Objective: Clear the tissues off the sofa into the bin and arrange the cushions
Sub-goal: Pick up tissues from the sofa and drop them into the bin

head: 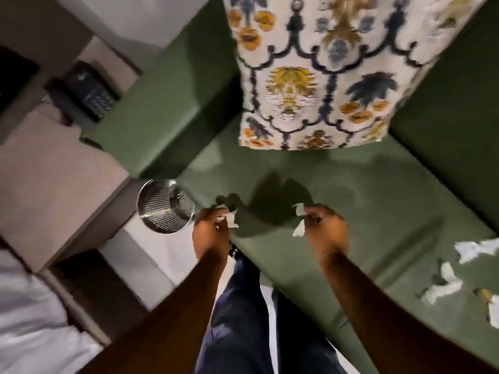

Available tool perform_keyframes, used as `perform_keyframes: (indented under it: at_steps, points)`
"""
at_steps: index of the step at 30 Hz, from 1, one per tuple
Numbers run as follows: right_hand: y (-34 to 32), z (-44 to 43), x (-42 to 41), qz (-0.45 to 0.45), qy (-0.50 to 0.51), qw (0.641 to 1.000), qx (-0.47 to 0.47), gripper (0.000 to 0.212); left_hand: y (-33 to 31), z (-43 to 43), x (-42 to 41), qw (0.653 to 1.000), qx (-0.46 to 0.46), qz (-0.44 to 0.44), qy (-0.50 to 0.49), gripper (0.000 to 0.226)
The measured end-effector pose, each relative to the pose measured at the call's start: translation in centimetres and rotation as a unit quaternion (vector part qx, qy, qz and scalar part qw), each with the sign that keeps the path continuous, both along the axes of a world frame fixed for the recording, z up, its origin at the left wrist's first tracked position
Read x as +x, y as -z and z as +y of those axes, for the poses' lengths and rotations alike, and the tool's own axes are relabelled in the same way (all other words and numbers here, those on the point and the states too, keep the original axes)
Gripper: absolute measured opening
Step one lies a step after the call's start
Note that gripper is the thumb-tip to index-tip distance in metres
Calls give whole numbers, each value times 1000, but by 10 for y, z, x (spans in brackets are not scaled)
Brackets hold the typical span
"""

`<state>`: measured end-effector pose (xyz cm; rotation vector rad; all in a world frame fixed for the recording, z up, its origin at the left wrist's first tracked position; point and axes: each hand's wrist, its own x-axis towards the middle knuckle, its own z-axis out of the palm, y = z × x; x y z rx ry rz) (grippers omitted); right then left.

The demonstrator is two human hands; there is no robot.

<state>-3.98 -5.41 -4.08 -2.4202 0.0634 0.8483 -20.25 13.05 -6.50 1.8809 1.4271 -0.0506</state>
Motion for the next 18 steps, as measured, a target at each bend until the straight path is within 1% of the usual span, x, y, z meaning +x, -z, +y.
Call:
perform_keyframes:
  at_steps: [1, 3, 5, 7, 10, 11, 14, 15, 16, 18]
  points:
    - [5, 19, -13, 4, -29, 1000, 11, 18, 1, 13, -10, 997, 10, 12, -71, 22]
    - [12, 56, -39, 22, -90, 995, 32, 20, 7, 38, -27, 981, 31, 39, -190, 18]
    - [18, 90, -66, 40, -144, 987, 55, 22, 16, 65, -39, 960, 23, 40, -278, 18]
    - [27, 123, -93, 43, -194, 977, 77, 21, 35, 94, -55, 943, 5, 30, -333, 19]
    - [39, 166, -125, 68, -221, 969, 89, 20, 62, 125, -76, 937, -17, 27, -347, 22]
    - [44, 179, -134, 74, -233, 966, 86, 20, 69, 134, -81, 938, -39, 23, -345, 28]
    - [67, 208, -145, 134, -234, 961, 62, 20, 90, 149, -89, 937, -151, -15, -314, 68]
    - [74, 215, -146, 146, -239, 959, 43, 20, 93, 150, -90, 939, -173, -17, -296, 73]
    - [80, 221, -149, 148, -247, 957, 30, 20, 97, 152, -94, 947, -165, -13, -276, 72]
    - [81, 237, -156, 136, -280, 950, 12, 21, 94, 153, -101, 960, -120, 6, -253, 62]
